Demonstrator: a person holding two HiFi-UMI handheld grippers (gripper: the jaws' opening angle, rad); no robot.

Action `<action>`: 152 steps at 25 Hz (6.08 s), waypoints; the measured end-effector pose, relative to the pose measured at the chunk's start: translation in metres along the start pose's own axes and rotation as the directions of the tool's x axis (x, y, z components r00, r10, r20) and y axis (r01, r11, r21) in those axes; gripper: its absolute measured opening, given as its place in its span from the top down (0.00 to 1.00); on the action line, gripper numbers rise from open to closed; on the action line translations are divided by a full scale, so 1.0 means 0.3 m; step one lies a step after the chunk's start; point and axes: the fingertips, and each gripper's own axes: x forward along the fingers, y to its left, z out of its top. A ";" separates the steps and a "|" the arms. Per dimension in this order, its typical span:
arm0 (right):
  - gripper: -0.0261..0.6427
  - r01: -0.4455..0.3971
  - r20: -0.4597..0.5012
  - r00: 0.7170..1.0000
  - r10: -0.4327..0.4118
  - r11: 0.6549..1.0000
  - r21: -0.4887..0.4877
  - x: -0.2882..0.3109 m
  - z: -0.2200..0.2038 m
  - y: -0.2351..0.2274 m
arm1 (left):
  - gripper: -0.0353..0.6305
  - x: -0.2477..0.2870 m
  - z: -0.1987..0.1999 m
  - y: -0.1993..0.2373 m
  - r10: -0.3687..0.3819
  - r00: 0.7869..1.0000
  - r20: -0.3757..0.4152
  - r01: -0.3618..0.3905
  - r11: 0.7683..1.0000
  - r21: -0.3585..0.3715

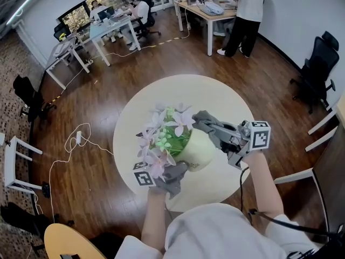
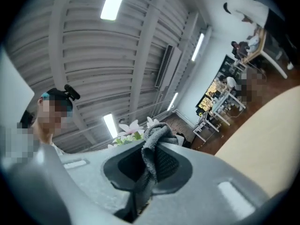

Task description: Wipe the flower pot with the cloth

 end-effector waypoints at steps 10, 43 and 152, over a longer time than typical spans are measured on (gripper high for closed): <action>0.95 0.050 0.031 0.998 -0.051 0.998 0.029 -0.023 -0.050 -0.038 | 0.23 0.034 0.020 -0.034 -0.049 0.996 0.068 0.050 0.998 -0.023; 0.95 0.174 0.027 0.972 -0.234 0.638 -0.750 0.130 -0.224 0.255 | 0.24 -0.021 0.201 -0.006 0.077 0.884 0.460 0.082 0.946 -0.315; 0.95 0.576 0.039 0.793 -0.608 0.728 -0.372 -0.345 -0.423 -0.135 | 0.15 -0.865 -0.502 0.560 0.980 0.184 0.071 -0.811 0.110 0.574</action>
